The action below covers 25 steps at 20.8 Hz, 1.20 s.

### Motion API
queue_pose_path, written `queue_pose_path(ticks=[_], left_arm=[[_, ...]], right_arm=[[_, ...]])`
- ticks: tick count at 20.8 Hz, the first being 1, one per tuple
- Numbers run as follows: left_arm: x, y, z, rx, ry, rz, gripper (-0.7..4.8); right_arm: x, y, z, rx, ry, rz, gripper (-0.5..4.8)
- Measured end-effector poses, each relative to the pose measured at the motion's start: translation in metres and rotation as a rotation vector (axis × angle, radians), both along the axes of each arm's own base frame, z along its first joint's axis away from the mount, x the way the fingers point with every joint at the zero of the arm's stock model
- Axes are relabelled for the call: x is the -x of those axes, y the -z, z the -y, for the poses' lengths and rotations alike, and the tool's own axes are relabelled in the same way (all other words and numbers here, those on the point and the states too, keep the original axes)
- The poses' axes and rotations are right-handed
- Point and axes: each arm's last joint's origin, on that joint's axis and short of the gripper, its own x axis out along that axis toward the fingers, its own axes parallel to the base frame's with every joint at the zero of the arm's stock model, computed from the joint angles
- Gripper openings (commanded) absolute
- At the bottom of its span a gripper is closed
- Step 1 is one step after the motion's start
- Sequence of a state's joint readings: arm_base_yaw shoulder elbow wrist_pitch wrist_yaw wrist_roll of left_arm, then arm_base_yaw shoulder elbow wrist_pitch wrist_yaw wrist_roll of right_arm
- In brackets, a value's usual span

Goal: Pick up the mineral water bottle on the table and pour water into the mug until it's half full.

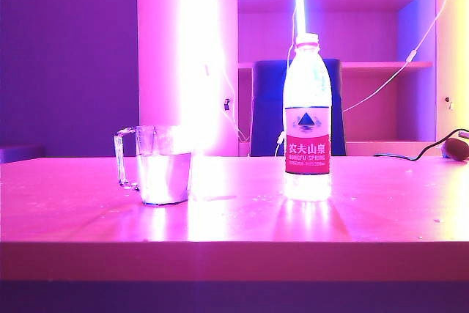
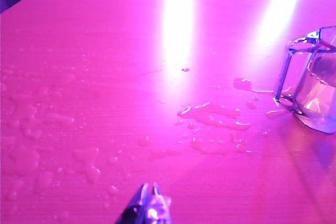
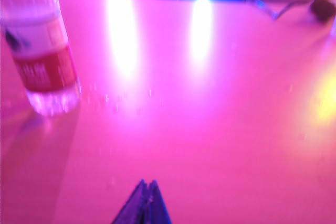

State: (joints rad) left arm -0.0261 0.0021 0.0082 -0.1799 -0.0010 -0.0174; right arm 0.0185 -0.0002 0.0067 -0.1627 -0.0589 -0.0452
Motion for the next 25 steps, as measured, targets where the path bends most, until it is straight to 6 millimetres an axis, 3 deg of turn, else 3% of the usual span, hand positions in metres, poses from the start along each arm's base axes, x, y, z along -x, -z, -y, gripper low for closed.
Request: queue_pose_path(ticks=[25], left_arm=[[0.0000,0.0000,0.0000,0.000,0.000,0.000,-0.05]], right_arm=[[0.0004,0.0029,0.0017,-0.037,0.064,-0.033,-0.05]])
